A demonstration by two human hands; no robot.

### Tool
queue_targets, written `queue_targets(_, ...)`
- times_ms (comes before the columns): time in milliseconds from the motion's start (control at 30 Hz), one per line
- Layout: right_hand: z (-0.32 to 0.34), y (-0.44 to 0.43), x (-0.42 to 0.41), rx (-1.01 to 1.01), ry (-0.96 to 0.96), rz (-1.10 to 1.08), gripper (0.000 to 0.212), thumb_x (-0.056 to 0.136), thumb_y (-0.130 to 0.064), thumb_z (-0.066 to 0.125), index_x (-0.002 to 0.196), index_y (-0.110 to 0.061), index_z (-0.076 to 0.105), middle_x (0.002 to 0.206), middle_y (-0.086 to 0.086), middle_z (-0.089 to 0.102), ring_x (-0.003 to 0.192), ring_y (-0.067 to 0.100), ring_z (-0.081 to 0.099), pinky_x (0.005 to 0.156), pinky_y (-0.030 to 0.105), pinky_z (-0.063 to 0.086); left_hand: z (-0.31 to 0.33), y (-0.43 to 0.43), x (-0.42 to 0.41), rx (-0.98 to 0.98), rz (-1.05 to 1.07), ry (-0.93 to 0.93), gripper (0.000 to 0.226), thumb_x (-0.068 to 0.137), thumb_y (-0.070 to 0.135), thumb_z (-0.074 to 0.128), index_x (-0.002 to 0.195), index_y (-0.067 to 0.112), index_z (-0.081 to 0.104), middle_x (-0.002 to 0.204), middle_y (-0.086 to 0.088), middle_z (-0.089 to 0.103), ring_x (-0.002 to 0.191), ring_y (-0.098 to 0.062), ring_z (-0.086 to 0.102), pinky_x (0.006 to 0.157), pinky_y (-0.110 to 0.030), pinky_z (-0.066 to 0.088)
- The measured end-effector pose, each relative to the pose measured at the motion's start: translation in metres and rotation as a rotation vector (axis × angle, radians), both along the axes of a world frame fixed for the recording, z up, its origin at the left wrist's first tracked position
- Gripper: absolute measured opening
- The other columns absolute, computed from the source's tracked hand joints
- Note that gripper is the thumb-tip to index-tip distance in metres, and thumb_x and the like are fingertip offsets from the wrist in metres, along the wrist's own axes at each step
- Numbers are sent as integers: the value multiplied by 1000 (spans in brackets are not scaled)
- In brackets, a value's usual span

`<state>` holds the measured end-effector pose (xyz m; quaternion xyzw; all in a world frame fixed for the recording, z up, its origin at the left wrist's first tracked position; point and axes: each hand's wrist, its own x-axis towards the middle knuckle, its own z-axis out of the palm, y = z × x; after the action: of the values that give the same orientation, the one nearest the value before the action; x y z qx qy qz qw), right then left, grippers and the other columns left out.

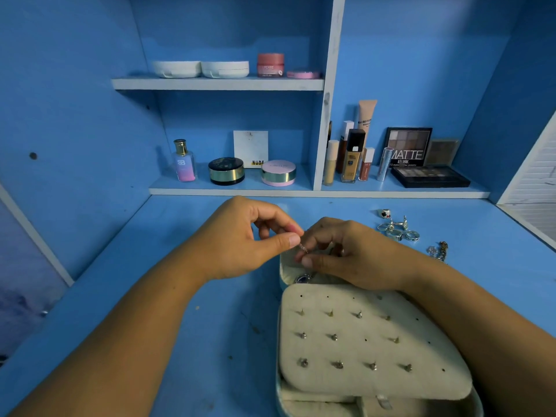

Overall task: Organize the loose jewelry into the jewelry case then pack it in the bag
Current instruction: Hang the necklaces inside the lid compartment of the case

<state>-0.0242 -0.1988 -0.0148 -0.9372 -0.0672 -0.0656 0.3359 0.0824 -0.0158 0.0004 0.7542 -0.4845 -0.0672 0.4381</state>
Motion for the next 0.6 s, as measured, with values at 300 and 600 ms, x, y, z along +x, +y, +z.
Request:
queue_targets(300,10,-11,-8,-64,95,-49,13,87,-39,63,87,-28,69,88,-11,61,77,4,56,71,21,46,-8,-3,4,137,13,-22,10,83,23,76,82,33,75,73,15,69,64,-14,56,56,-12,41)
queue_targets(600,-1,-13,3,-82,4,-220,11,87,-36,64,82,-27,68,75,-8,66,66,4,58,63,20,50,-25,-14,7,119,143,-130,9,85,26,72,82,33,73,72,17,66,69,-3,54,62,-7,40)
